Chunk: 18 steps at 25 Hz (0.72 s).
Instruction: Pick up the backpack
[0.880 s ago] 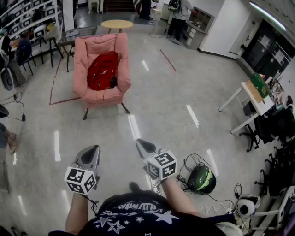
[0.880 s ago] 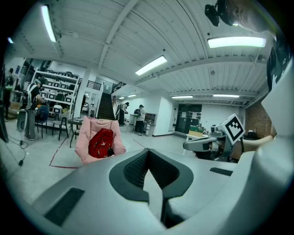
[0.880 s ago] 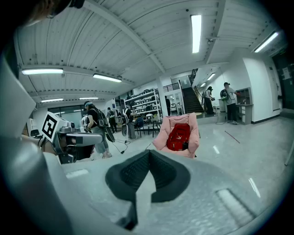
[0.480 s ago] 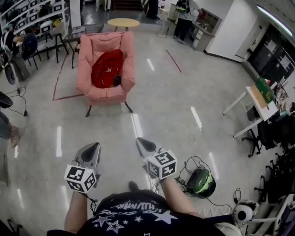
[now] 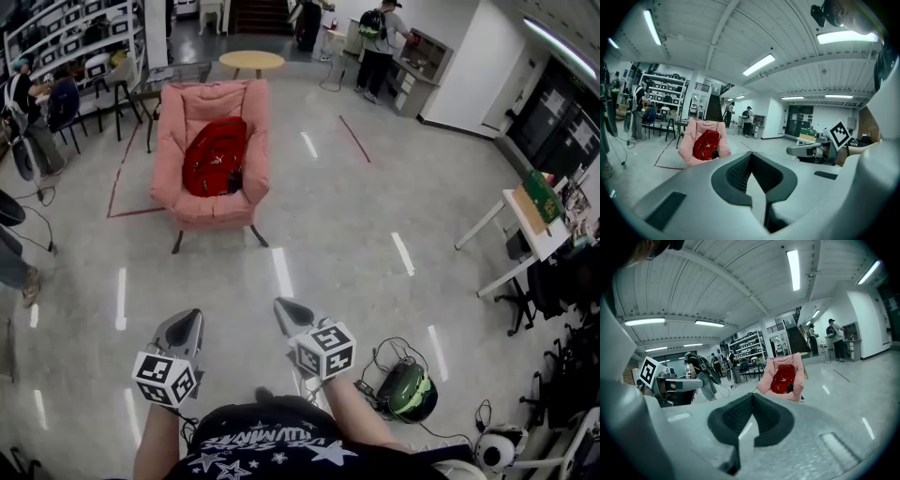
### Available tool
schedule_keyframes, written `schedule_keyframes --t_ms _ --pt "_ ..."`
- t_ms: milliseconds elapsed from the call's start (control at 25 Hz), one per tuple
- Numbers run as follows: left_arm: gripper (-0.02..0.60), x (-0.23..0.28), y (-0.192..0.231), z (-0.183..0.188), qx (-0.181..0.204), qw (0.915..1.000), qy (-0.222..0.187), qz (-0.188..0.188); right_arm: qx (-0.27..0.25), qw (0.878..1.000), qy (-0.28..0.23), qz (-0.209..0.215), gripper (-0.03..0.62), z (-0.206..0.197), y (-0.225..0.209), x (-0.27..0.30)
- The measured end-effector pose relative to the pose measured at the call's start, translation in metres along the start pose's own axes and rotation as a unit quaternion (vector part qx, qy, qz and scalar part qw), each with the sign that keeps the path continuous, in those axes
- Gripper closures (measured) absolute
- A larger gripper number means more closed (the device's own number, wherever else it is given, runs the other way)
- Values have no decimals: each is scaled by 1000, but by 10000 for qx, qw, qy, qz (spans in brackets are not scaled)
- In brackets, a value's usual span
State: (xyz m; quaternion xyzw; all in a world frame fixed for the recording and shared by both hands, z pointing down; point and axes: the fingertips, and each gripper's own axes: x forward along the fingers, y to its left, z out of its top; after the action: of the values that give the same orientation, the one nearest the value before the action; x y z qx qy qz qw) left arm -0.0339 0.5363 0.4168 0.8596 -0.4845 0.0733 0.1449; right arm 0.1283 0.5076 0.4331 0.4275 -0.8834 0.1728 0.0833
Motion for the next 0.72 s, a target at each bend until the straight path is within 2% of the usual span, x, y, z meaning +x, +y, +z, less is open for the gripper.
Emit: schedule_keyframes --t_ms 200,360,560,720 --pt "574 22 -16 -1 -158 9998 -51 134 206 9996 -157 105 594 5 -40 -2" --pt "574 34 -17 8 -271 9992 -58 275 243 9993 -186 223 594 12 -55 6" --pt "572 52 3 16 -192 9988 -31 451 267 9990 -144 314 594 17 -68 27" --pt "573 69 25 19 -201 9989 6 429 349 9991 -38 249 594 16 -81 53"
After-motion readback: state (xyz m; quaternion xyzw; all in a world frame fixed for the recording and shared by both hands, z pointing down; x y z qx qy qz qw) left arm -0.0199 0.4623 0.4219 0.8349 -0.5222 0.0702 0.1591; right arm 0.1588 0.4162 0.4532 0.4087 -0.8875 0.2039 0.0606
